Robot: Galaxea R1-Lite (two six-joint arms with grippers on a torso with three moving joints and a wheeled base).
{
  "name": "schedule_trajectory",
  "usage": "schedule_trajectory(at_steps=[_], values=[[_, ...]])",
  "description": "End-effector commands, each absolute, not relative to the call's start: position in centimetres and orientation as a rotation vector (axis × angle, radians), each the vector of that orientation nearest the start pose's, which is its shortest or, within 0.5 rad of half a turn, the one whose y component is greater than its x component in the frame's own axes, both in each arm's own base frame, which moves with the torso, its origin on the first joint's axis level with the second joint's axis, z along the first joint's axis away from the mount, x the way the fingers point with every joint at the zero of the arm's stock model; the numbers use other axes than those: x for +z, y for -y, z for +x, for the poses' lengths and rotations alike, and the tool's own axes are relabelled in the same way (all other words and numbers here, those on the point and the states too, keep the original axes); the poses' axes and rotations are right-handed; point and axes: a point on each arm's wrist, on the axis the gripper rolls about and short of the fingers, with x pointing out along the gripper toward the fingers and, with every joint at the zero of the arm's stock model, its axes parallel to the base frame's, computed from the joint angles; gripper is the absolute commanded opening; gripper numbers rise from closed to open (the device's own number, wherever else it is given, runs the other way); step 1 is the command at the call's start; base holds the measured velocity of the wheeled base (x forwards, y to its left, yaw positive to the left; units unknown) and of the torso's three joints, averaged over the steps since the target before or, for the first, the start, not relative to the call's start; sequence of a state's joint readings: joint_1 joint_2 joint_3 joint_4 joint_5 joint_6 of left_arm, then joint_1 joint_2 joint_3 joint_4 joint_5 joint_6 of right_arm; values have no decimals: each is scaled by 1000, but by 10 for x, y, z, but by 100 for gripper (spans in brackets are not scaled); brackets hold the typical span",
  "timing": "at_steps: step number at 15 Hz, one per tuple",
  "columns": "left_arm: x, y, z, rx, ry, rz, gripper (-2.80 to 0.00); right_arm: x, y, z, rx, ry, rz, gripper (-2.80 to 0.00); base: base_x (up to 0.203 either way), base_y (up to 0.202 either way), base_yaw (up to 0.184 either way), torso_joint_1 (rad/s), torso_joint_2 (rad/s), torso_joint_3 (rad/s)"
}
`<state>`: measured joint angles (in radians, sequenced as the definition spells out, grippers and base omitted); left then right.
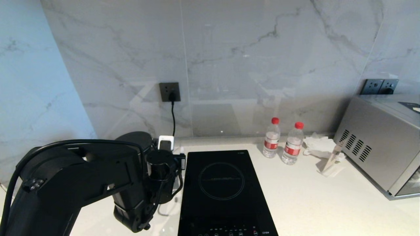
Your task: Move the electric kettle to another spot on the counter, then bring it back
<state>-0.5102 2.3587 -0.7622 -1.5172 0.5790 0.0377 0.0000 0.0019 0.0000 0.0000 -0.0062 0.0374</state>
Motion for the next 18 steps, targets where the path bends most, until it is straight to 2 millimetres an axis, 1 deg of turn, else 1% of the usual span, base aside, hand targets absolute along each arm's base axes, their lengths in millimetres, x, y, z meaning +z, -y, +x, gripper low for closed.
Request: schedule_trajectory(at_steps=[1, 4, 6, 10, 13, 14, 18], values=[[22, 174, 333, 63, -92, 92, 0, 76, 0, -23, -6, -1, 37, -280, 0, 0, 0, 0, 0, 0], [12, 167, 321, 53, -150, 121, 0, 76, 0, -23, -6, -1, 37, -280, 0, 0, 0, 0, 0, 0], [7, 162, 308, 48, -193, 126, 0, 76, 0, -23, -6, -1, 37, -280, 0, 0, 0, 0, 0, 0], [14, 167, 298, 29, -190, 72, 0, 76, 0, -23, -6, -1, 37, -280, 0, 0, 0, 0, 0, 0], [19, 173, 273, -24, -214, 71, 0, 76, 0, -23, -6, -1, 37, -280, 0, 0, 0, 0, 0, 0], [20, 173, 268, -30, -222, 76, 0, 76, 0, -23, -6, -1, 38, -280, 0, 0, 0, 0, 0, 0], [10, 167, 259, -27, -275, 71, 0, 76, 0, -23, -6, -1, 37, -280, 0, 0, 0, 0, 0, 0]])
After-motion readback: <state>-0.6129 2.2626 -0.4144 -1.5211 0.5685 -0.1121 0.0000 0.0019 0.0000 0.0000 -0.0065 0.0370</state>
